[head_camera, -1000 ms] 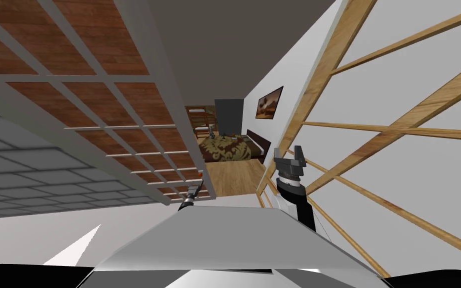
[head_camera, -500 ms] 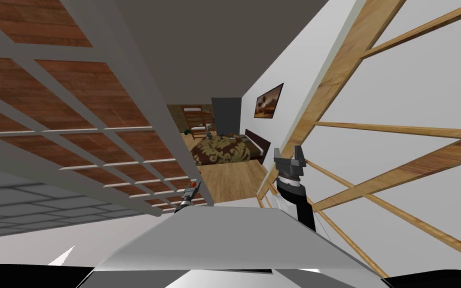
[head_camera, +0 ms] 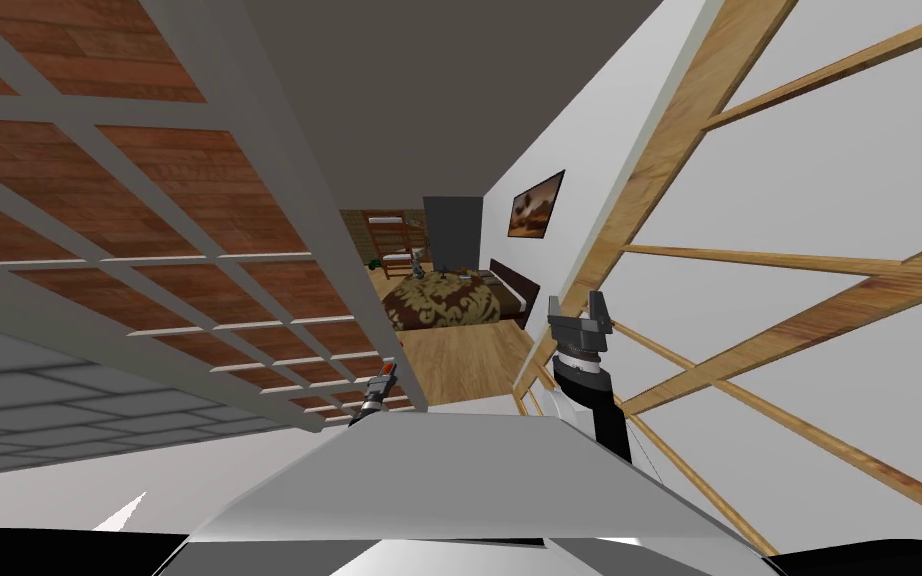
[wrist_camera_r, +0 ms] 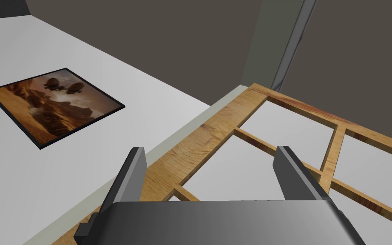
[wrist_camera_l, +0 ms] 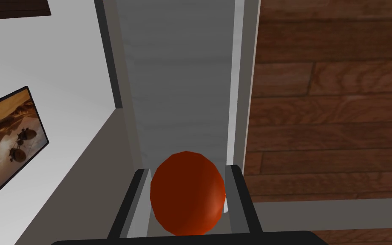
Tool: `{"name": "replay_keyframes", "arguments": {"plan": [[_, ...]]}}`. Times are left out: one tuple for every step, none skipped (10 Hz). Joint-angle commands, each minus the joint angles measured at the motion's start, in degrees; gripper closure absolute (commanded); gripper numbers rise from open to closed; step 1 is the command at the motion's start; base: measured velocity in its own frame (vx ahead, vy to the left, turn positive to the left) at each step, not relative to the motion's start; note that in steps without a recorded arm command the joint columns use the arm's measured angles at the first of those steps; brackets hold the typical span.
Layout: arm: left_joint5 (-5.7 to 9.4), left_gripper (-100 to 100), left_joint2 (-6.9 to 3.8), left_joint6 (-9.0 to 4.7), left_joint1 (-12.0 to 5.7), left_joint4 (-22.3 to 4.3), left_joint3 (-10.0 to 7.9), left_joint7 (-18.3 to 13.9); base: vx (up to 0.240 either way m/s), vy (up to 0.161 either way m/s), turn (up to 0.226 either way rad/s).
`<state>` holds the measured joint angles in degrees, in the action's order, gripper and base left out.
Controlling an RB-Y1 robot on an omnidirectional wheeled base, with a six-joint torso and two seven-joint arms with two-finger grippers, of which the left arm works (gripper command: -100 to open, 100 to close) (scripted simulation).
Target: Pull the door open
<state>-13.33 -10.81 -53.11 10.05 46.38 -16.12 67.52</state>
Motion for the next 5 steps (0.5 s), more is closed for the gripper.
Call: {"name": "replay_keyframes", "arguments": {"plan": [[0.01,100,0.05,-0.11,-0.02,0.0,0.03,0.0,0.0,0.0,0.0],[0.58,100,-0.07,0.02,-0.1,-0.1,0.26,-2.1,-0.016,0.006,-0.031],[0.77,100,-0.1,0.02,-0.14,-0.1,0.34,-2.8,-0.024,0.01,-0.042],[0.99,100,-0.13,0.04,-0.18,-0.1,0.44,-3.7,-0.022,0.009,-0.028],[1.37,100,-0.18,0.05,-0.25,-0.2,0.6,-5.0,-0.024,0.007,-0.032]]}}
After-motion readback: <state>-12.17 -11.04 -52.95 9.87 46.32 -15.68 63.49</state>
